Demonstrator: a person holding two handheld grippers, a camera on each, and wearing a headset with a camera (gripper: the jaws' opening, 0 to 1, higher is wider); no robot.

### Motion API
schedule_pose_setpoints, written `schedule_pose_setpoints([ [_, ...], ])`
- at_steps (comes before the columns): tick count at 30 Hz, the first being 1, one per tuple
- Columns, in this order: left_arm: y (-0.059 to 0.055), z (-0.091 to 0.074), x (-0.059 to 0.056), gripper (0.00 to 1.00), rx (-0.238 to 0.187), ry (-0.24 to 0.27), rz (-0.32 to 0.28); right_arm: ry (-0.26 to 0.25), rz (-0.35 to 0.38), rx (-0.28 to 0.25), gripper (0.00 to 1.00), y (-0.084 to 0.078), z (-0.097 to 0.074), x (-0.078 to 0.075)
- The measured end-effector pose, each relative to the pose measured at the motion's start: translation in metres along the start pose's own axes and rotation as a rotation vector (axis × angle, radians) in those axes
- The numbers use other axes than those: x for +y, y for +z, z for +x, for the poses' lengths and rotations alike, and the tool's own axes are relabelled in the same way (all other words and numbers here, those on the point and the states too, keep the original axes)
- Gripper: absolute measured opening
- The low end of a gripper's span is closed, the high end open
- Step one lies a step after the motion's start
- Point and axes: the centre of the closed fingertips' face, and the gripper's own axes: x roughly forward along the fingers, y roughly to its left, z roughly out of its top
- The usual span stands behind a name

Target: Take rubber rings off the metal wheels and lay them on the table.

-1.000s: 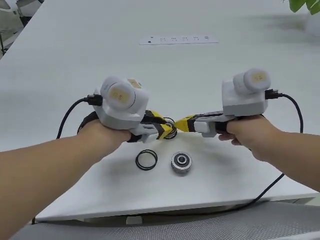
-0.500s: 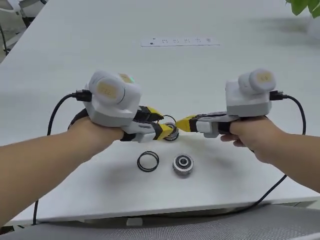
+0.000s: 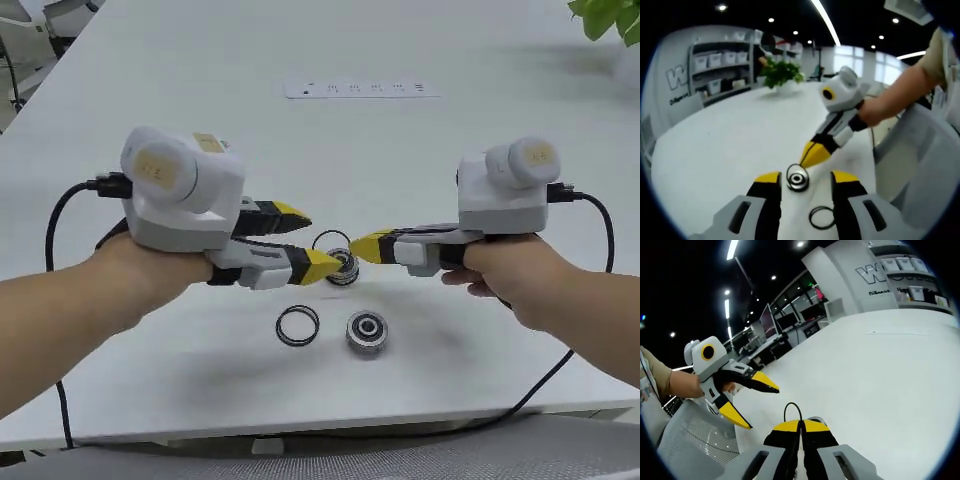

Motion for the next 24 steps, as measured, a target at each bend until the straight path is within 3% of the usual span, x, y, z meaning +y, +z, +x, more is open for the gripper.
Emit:
schedule_pose_setpoints([
  [10,0.000,-0.024,-0.009,0.50,-0.028,-0.011,-0.008,0.019,0.002,0.002,0.00,0.001,-0.001,0.010],
  [24,-0.006,-0.047,-0.021,0.62,-0.034,-0.023,0.011,0.050,-0.004,0.037,0.00,-0.004,0.004,0.024],
])
